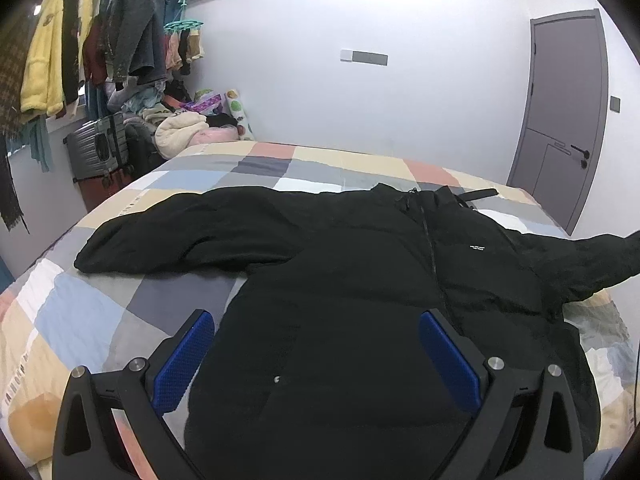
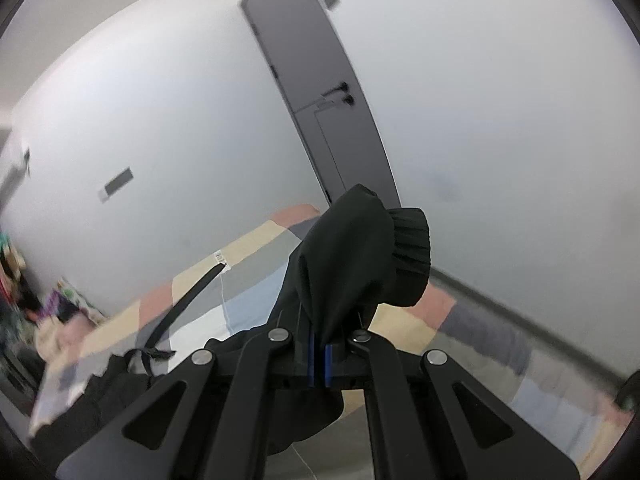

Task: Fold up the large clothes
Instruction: 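Lift the grasped sleeve with the right gripper and carry it across the jacket body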

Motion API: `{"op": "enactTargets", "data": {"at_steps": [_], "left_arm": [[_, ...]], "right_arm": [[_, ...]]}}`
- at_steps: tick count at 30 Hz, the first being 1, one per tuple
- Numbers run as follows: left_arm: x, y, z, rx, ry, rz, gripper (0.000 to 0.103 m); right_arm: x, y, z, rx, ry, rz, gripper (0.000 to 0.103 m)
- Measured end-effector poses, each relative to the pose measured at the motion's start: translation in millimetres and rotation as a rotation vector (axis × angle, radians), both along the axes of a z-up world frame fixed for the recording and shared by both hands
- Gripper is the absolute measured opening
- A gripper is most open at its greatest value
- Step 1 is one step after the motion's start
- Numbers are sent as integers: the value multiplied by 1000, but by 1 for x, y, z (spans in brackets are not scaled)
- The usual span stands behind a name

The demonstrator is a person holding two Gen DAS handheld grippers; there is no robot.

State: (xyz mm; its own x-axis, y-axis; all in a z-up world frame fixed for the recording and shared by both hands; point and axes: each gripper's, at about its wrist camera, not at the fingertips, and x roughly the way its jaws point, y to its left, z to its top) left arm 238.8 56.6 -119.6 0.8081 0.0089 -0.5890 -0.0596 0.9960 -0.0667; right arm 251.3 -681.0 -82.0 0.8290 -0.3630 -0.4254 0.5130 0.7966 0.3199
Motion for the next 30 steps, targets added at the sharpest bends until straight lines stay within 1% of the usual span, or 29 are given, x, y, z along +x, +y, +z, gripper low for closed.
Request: {"op": "enactTargets", "data": {"at_steps": [3, 6, 10, 14, 16, 18, 20, 25, 29, 30], "left_arm": [[-4, 5, 4, -9, -16, -4, 103], [-11, 11, 9, -3, -31, -9, 103], [-22, 20, 16, -17, -53, -21, 103], [-32, 37, 23, -51, -74, -25, 103], [-36, 44, 23, -47, -83, -21, 103], [-37, 52, 23, -46, -84, -12, 103], [-37, 61, 23, -56, -86, -7, 103], [-36, 79, 22, -69, -94, 11, 103], [-37, 94, 17, -92, -84, 26, 103], [-37, 97, 16, -94, -82, 29, 103]], "right_arm": [[2, 22, 22, -29, -9, 14, 3], [9, 52, 49, -103, 0, 46, 3], [23, 92, 82, -153, -33, 97, 3], [44, 145, 111, -251, -41, 157, 3], [51, 166, 120, -264, -57, 186, 3], [63, 198, 132, -291, -76, 233, 3], [73, 225, 136, -315, -88, 279, 3], [103, 300, 143, -323, -123, 412, 3], [127, 368, 135, -336, -133, 544, 3], [130, 384, 127, -335, -134, 580, 3]]}}
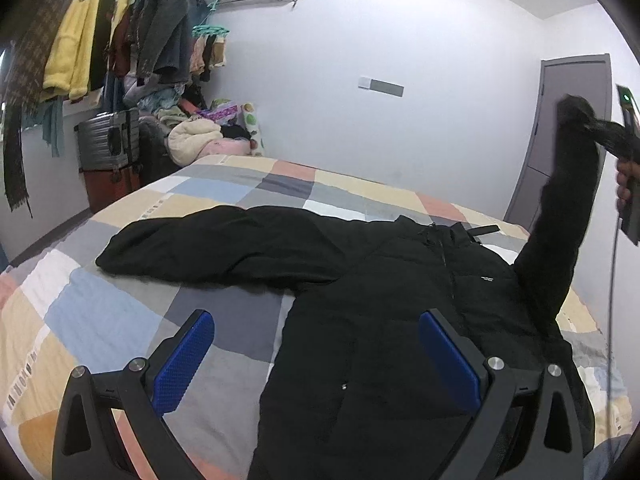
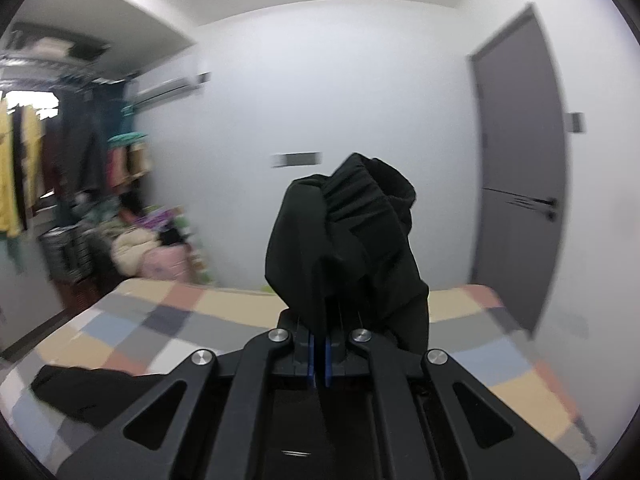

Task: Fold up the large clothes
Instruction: 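Lift the grasped sleeve with the right gripper and carry it across the jacket body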

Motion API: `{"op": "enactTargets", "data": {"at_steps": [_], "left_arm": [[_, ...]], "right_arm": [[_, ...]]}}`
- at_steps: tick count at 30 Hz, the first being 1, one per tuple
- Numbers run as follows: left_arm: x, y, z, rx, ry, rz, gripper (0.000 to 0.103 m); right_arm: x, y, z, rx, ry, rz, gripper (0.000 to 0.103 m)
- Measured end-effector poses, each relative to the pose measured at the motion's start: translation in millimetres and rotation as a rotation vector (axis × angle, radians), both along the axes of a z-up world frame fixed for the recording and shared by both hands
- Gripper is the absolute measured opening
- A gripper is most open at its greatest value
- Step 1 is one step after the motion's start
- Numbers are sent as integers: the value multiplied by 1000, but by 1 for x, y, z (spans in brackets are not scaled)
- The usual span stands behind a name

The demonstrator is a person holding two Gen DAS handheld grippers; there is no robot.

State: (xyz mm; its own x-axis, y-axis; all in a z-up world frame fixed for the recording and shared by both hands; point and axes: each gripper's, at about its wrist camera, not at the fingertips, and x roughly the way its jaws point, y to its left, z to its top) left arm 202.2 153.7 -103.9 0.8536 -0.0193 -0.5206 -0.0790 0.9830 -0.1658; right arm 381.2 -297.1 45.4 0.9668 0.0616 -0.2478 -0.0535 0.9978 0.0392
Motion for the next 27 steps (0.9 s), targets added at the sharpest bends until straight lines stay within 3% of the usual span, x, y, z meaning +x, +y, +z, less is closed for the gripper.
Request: {"op": "enactTargets", "data": {"at_steps": [7, 13, 19, 24, 27], "left_arm": [[-5, 20, -1, -26, -29, 44, 103], [8, 24, -14, -25, 12, 43, 103], [16, 20, -25, -17, 32, 21, 103], [23, 21, -32, -21, 46, 12, 103], [26, 25, -37, -31, 57, 11, 103]], "right_arm": [[28, 100, -63, 38, 87, 211, 3], [58, 169, -122, 26, 198, 299, 3], [71, 204, -197, 44, 315, 339, 3], [77, 212, -253, 144, 409, 298, 3], [80, 222, -282, 125, 445, 284, 3]]}}
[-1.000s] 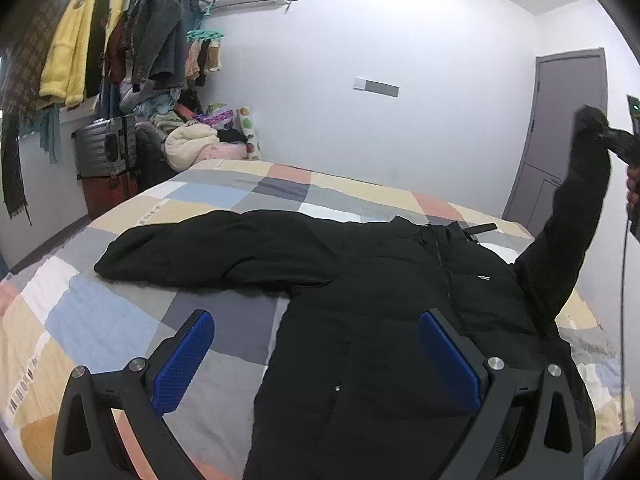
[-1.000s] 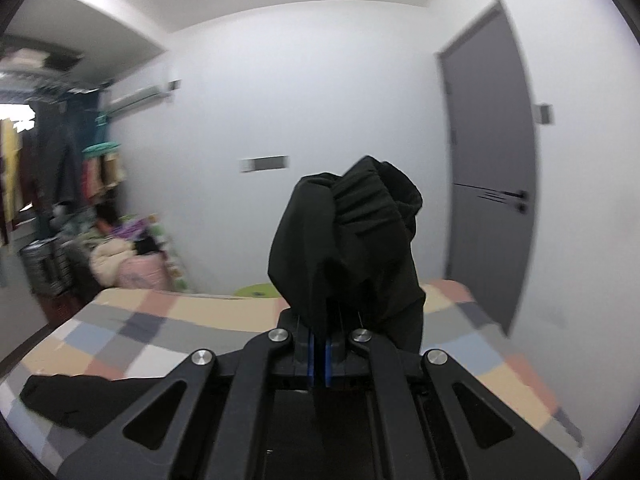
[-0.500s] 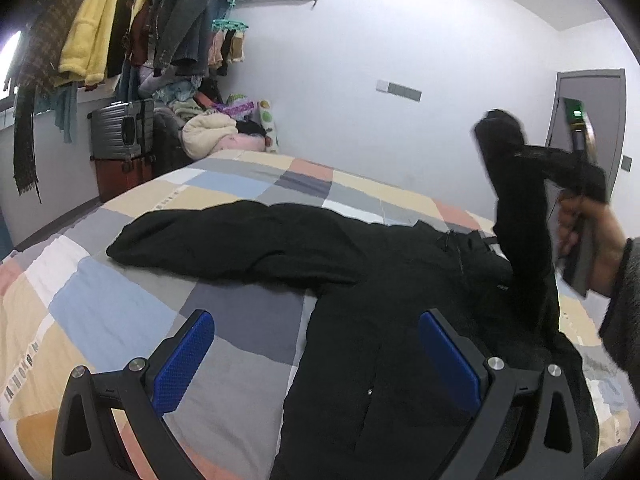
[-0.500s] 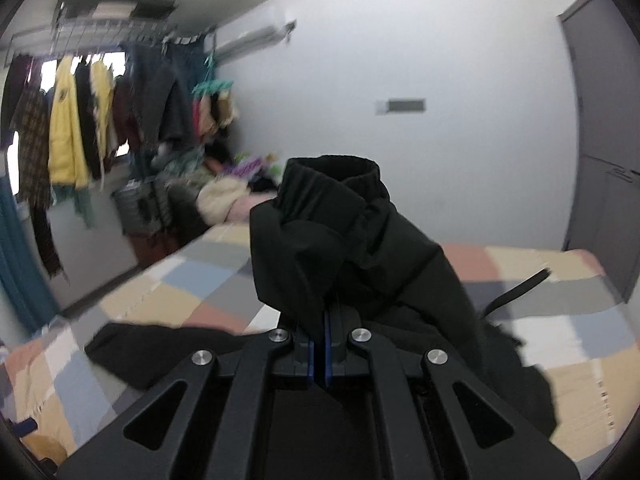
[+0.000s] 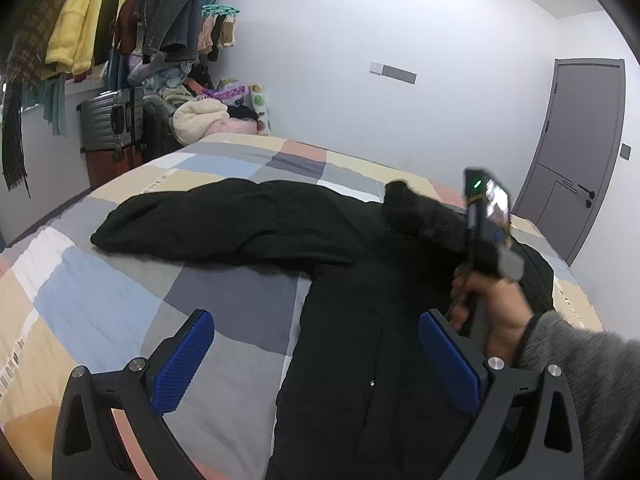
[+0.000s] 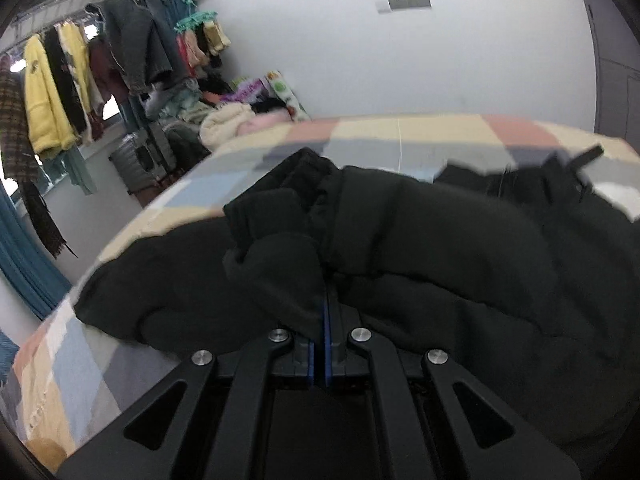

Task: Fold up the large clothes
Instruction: 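Lift the grasped sleeve with the right gripper and carry it across the jacket body, then lay the sleeve on the jacket body and open the right gripper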

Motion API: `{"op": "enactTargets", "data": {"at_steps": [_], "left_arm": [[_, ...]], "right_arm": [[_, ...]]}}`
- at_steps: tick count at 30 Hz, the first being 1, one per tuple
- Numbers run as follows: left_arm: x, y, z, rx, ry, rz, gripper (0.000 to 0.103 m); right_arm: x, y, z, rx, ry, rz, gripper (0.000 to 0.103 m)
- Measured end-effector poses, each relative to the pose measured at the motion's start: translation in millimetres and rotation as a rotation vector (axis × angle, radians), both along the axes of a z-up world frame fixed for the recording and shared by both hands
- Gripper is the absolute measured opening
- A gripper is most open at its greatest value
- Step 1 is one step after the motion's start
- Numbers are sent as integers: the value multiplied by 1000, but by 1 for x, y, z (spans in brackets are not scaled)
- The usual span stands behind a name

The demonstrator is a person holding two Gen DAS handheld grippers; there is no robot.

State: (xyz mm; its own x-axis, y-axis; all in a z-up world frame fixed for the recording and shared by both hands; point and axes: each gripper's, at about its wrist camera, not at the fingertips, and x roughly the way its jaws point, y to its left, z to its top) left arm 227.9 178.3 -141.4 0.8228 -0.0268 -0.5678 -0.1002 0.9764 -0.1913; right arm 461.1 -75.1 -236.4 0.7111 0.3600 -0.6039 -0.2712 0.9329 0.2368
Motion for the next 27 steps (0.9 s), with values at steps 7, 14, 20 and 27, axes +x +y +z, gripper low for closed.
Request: {"op": "enactTargets", "data": {"at_steps": [7, 14, 20, 27], "left_arm": [[12, 2, -14, -16, 32, -5, 103], [9, 2, -13, -37, 12, -30, 103], [3, 3, -7, -39, -11, -33, 103], [3, 1, -8, -36, -5, -40, 103]], "right_arm": [[7, 1, -28, -4, 62, -19, 3], [-7, -2, -8, -8, 43, 3, 4], [-21, -4, 12, -40, 33, 28, 10], [-48, -6, 32, -81, 7, 54, 66]]}}
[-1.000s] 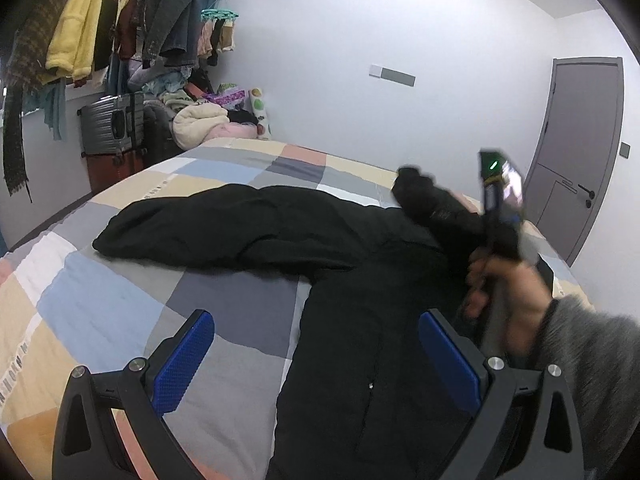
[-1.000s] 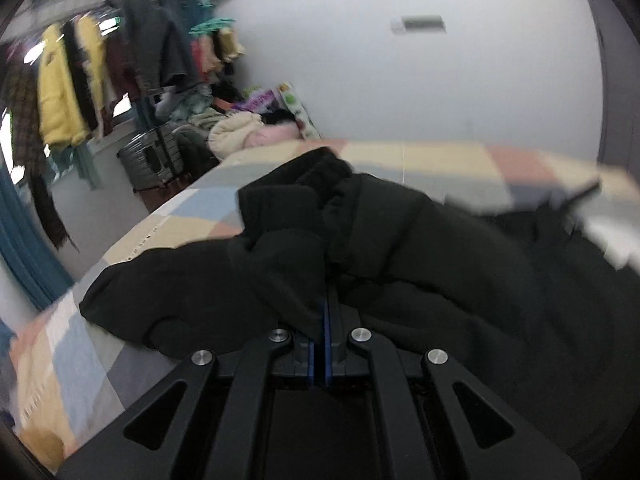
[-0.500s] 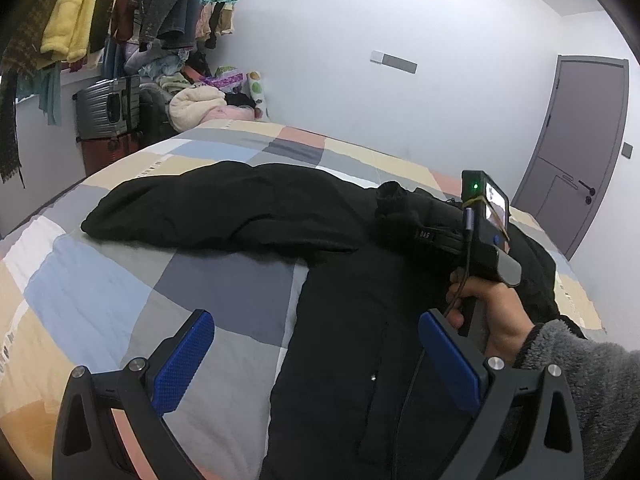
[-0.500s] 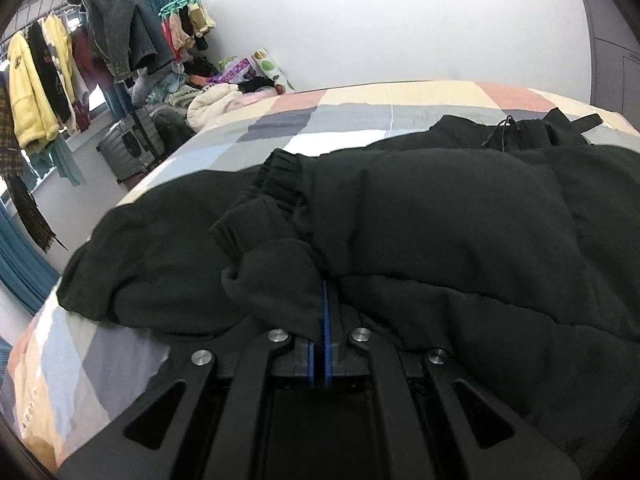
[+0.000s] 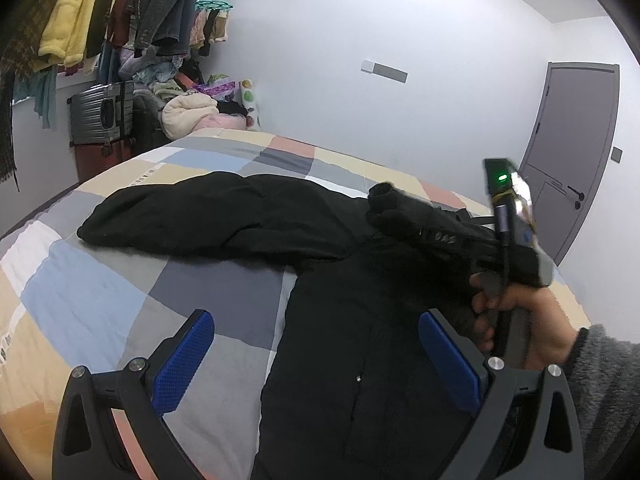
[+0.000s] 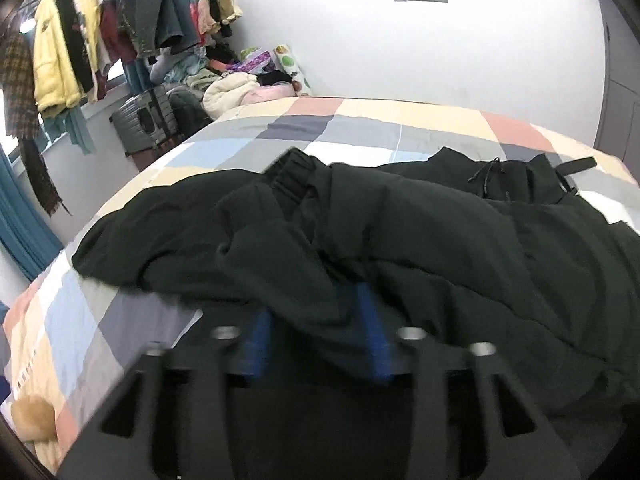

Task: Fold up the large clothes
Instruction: 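Lay the sleeve on the jacket body and open the right gripper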

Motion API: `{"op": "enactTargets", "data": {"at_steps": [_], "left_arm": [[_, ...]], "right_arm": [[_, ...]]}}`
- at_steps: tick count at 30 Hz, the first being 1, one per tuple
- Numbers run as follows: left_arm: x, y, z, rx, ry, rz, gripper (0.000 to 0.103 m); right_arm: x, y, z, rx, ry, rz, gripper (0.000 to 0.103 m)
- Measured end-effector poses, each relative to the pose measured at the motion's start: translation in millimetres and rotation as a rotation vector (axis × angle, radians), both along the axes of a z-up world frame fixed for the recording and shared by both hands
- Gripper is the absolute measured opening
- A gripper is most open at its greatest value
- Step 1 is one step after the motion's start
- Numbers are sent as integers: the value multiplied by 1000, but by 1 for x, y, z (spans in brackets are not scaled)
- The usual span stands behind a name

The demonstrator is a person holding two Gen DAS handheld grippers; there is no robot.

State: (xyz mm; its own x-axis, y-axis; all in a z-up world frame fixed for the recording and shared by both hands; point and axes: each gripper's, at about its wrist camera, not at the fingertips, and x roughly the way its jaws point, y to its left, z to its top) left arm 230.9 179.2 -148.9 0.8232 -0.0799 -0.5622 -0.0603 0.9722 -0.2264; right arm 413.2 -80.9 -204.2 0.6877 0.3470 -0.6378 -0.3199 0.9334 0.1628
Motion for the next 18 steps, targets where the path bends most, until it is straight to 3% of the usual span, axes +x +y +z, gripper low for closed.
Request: {"op": "enactTargets", "data": {"at_steps": [1, 6, 18], "left_arm": [[-1, -1, 0, -1, -1, -1, 103], [-6, -3, 3, 6, -21, 5, 103], [-24, -29, 9, 26, -17, -28, 103]], "right_arm": [[-4, -3, 5, 10, -19, -6, 74], [-21, -29, 31, 77, -44, -54, 74], [-113, -98, 83, 12, -190, -176, 74]]}}
